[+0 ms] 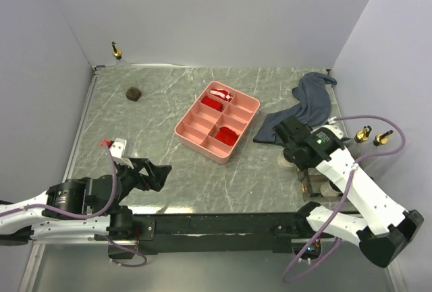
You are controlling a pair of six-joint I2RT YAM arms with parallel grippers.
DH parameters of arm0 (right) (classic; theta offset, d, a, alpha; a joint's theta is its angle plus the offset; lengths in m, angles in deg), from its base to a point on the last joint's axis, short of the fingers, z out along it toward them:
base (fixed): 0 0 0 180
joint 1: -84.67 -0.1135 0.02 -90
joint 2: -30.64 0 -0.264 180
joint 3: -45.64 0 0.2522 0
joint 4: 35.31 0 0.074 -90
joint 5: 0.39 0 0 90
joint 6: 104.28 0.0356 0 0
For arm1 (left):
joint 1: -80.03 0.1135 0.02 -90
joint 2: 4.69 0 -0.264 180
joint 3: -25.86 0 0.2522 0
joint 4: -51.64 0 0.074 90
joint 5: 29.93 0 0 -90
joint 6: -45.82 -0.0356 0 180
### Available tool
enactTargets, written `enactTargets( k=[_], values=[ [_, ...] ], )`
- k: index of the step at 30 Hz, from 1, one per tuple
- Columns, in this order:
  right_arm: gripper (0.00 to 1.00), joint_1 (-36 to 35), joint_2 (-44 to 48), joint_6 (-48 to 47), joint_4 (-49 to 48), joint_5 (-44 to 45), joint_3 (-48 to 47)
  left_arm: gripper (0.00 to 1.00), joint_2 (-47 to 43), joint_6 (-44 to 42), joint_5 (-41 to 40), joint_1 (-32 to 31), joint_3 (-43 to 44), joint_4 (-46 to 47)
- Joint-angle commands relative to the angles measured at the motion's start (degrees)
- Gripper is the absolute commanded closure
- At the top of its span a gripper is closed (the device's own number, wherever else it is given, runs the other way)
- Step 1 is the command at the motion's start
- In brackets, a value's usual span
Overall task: Organize the condiment bottles
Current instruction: Pick up the bottle from the center of the board, then place the bottle in the storage box.
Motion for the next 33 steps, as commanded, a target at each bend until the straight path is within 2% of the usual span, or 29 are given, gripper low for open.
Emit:
enactTargets(
  k=[1,7,20,33],
  values=[
    [1.0,4.6,3.6,-1.1,6.4,4.3,2.3,0.03,1.7,0.9,-0.8,-0.3,1.2,-0.4],
    [1.0,12.0,5.5,-5.9,6.5,4.3,4.8,0.03,1.6,1.4,-1.0,-0.3,1.5,-1.0],
    [1.0,19.7,11.7,-11.0,6.5,6.6,5.8,0.03,-1.6,0.4,-0.1,-0.7,0.9,0.3],
    [1.0,23.1,13.1,-10.4,6.5,5.1,11.1,0.03,-3.3,1.2,-0.8,-1.0,0.5,0.3]
  ],
)
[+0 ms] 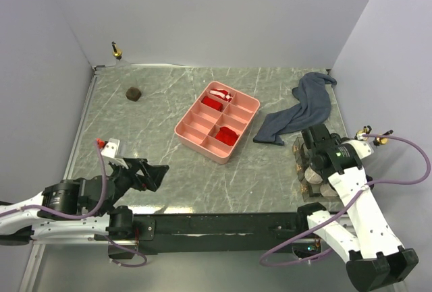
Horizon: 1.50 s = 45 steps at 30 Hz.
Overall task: Organize the condiment bottles
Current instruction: Place the bottle in the storage box.
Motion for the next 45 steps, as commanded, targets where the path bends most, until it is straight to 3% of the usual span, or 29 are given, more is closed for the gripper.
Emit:
enactTargets(
  k=[1,19,38,45],
  values=[
    [1.0,1.3,2.1,0.4,6.5,0.3,0.5,0.03,-1.3,0.4,-0.9,-0.4,0.5,0.6],
    [1.0,6.1,4.3,-3.4,6.7,-1.8,-0.7,0.03,-0.7,-0.9,0.2,-0.6,0.5,1.5],
    [1.0,6.7,0.2,7.2,6.5,-1.0,5.3,0.03,-2.5,-0.2,-0.9,-0.6,0.3,1.5],
    [1.0,6.9,1.6,4.8,6.6,-3.2,3.4,0.03,-1.3,0.4,-1.2,-0.6,0.5,0.9]
  ],
)
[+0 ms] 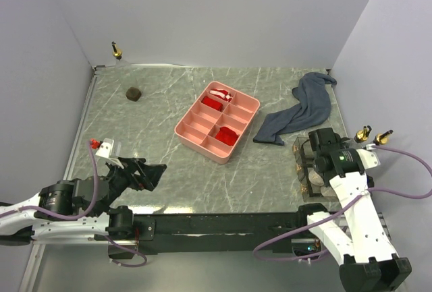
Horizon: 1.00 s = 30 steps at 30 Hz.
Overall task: Organize the condiment bottles
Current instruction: Place the bottle in the storage box.
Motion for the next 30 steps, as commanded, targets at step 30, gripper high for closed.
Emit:
enactTargets(
  k=[30],
  values=[
    [1.0,2.0,6.1,-12.9,7.4,-8.2,2.5,0.03,-1.6,-0.7,0.1,-0.3,0.8,1.8]
  ],
)
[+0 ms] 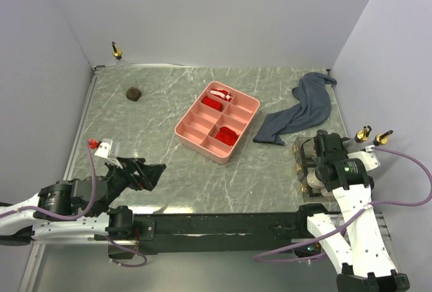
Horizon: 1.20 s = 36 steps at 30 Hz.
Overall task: Organize the condiment bottles
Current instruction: Place the bottle in the storage box.
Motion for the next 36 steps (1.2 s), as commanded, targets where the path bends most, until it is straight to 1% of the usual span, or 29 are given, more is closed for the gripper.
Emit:
enactTargets(
  k=[1,5,13,16,19,23,27,31,36],
  values=[
    [1.0,0.3,0.2,-4.0,8.3,-2.9,1.2,0.03,-1.4,-0.8,0.2,-0.3,0.8,1.8],
    [1.0,0.3,0.3,-2.8,8.2,-1.5,1.9,0.03,-2.2,-0.8,0.2,-0.3,0.7,1.9],
    [1.0,0.3,-6.6,2.3,8.2,-0.9,2.5,0.03,-3.4,-0.9,0.4,-0.3,0.6,2.2],
    [1.0,0.3,-6.9,1.7,8.2,-2.8,1.6,0.03,-3.5,-0.9,0.3,-0.3,0.5,2.4],
    [1.0,0.4,-6.3,1.0,8.2,-0.7,0.8,0.03,-3.3,-0.8,0.1,-0.3,0.5,2.2],
    [1.0,0.5,-9.4,-2.6,8.3,-2.4,-0.1,0.03,-2.8,0.0,0.0,-0.3,1.1,1.2],
    [1.0,0.4,-7.4,-3.0,8.2,-3.7,2.3,0.03,-3.1,0.6,0.2,-0.3,0.8,1.2],
    [1.0,0.3,-4.4,-4.8,8.0,-5.6,2.1,0.03,-2.8,1.2,-0.1,-0.3,1.1,0.5],
    [1.0,0.3,-4.5,-5.0,8.2,-6.5,2.4,0.03,-3.4,3.8,0.0,-0.4,1.9,-2.2]
  ],
)
